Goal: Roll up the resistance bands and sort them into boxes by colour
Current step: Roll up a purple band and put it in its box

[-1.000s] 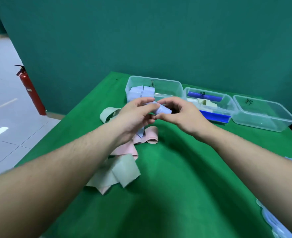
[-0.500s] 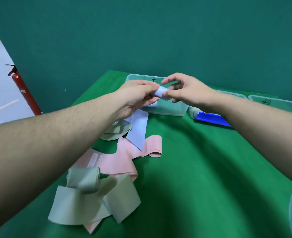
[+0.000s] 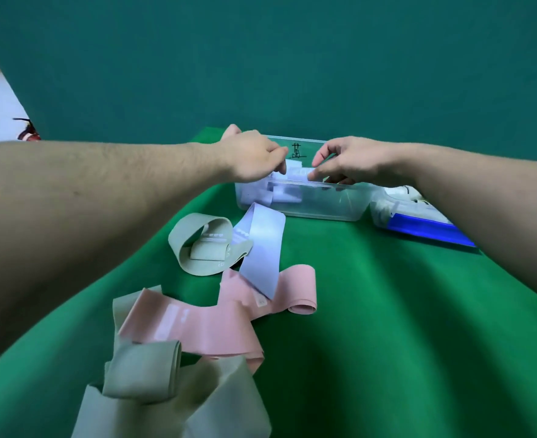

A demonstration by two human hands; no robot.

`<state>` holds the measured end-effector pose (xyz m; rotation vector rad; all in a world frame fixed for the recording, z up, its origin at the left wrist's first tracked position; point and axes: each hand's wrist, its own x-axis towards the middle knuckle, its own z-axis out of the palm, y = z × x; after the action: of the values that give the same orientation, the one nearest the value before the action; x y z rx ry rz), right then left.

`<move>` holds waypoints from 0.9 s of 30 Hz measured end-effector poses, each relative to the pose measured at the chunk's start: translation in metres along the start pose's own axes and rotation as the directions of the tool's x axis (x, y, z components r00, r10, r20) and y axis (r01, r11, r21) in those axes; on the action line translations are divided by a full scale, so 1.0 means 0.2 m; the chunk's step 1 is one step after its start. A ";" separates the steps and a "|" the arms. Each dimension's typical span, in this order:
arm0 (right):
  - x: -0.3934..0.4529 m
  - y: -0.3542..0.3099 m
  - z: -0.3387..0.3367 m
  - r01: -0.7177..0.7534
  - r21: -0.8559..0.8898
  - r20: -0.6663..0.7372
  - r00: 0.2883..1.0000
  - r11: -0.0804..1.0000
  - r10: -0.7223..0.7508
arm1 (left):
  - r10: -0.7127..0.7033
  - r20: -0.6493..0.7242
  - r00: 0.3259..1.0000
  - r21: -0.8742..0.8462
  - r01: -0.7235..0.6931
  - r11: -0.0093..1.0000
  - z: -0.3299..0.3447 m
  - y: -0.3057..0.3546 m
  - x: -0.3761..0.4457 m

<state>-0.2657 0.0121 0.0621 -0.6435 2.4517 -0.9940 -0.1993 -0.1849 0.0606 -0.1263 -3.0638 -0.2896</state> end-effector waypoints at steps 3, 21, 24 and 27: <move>0.04 0.01 0.00 -0.056 -0.023 0.095 0.994 0.998 0.058 | 0.021 0.086 0.996 0.042 -0.025 0.999 0.03 -0.02 0.03; 0.14 -0.01 0.06 -0.325 0.084 0.323 0.903 0.942 0.282 | -0.024 0.107 0.994 -0.020 0.026 0.999 0.06 -0.02 0.05; 0.17 -0.02 0.09 -0.366 0.056 0.280 0.899 0.929 0.337 | -0.020 0.105 0.994 -0.022 0.022 1.000 0.07 -0.02 0.05; 0.18 -0.03 0.10 -0.439 -0.012 0.250 0.868 0.898 0.428 | -0.016 0.107 0.994 -0.025 0.018 1.000 0.07 -0.03 0.05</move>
<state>-0.2818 -0.0222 0.0451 -0.1655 2.2030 -0.7339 -0.2099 -0.1867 0.0459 -0.1206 -3.1694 -0.3338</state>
